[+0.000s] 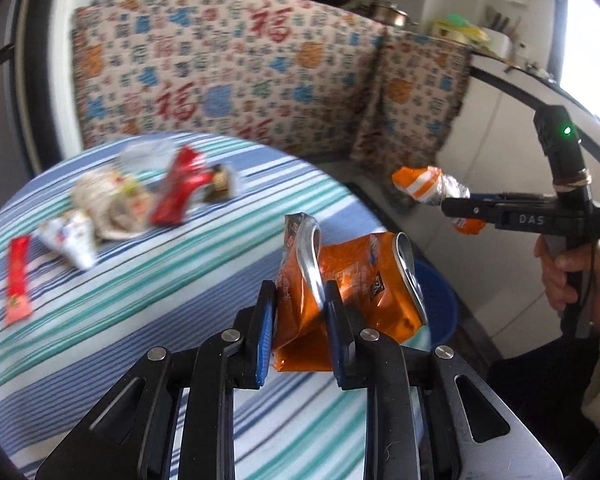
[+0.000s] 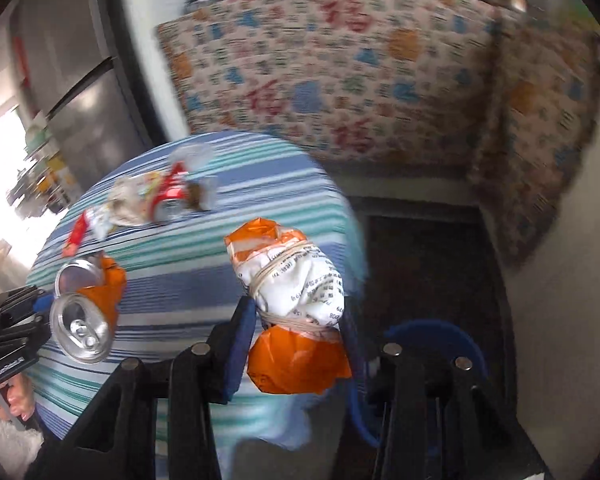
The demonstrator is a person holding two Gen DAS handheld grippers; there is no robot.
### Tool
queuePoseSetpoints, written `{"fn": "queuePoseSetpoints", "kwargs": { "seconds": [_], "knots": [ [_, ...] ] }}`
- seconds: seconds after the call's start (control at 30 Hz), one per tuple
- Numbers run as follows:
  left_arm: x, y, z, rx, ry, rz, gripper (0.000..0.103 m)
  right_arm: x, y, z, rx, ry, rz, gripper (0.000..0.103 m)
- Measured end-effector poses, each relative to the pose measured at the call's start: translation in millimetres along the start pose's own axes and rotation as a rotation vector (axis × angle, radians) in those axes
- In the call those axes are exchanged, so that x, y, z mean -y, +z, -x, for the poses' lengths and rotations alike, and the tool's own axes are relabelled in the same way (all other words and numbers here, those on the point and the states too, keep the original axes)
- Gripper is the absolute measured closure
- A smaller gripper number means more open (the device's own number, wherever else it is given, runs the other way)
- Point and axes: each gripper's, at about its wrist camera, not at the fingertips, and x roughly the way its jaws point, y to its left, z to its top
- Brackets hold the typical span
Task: Collect trash
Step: 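Lift both held items and carry them toward the blue wastebasket, then open both tools over the blue wastebasket to drop the items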
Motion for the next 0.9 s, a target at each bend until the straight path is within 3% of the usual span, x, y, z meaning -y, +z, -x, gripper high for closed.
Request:
{"fn": "queuePoseSetpoints", "kwargs": {
  "seconds": [0.2,0.4,0.6,0.9],
  "knots": [
    [77,25,-40,-0.028,-0.111,-0.077,0.080,73,-27,17,-0.028,-0.134,-0.119,0.060],
    [141,34,-91,-0.083,-0.183,-0.140,0.080,125,-51,17,-0.060,-0.184,-0.210,0.059],
    [170,31,-145,-0.146,-0.194,-0.155,0.080,163,-63,7,-0.088,-0.191,-0.268,0.059],
    [195,26,-189,-0.196,-0.186,-0.200,0.080,198,-67,-11,-0.122,-0.177,-0.350,0.059]
  ]
}}
